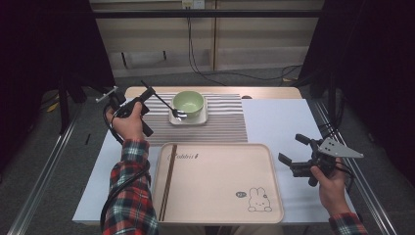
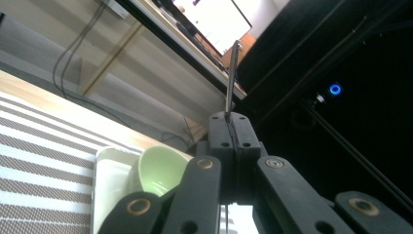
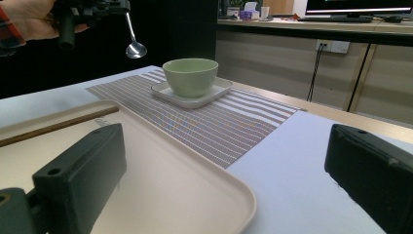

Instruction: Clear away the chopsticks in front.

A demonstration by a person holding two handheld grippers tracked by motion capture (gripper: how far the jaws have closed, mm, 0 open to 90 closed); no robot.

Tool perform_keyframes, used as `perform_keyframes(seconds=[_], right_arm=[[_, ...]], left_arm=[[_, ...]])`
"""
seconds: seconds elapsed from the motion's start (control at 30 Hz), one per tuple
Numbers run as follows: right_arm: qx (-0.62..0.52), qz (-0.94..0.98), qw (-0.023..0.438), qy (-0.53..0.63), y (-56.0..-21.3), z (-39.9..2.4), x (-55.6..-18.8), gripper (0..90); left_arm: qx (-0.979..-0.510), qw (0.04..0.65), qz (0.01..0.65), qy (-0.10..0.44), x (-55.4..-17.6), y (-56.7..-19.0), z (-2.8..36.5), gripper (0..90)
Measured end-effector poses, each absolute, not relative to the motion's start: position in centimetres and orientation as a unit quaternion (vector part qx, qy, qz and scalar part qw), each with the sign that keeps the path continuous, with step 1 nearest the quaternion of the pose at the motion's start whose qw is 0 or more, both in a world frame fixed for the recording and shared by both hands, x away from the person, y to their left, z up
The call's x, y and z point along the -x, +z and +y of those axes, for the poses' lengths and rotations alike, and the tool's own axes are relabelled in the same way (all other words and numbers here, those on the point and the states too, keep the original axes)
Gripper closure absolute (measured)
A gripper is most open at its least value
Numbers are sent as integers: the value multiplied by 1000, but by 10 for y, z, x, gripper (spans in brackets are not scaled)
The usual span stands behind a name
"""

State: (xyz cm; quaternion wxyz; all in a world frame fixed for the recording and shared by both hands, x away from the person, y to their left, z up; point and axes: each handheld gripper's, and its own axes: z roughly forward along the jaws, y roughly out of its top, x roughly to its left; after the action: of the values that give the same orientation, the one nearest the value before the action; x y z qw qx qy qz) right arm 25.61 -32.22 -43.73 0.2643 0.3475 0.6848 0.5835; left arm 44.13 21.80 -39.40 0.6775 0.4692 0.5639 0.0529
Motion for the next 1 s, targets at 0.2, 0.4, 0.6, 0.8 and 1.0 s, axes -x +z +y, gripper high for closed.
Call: perform_keyframes(seconds=[0.2,0.4,0.6,0.8,1.0], right_arm=[[-346,686,265,583,-437,-322,-256,10],[-344,687,263,583,-438,-321,-256,10],[-345,689,262,582,-438,-321,-256,10],[-343,690,262,581,-438,-320,-257,10],[-343,691,262,580,-439,-319,-257,10]], left_arm=[[-494,668,556,28,-434,-392,220,900],[-509,662,551,11,-427,-393,217,900],[-532,653,540,-2,-420,-396,214,900],[-555,641,529,-22,-412,-396,210,900],[-569,637,519,-37,-405,-397,207,900]])
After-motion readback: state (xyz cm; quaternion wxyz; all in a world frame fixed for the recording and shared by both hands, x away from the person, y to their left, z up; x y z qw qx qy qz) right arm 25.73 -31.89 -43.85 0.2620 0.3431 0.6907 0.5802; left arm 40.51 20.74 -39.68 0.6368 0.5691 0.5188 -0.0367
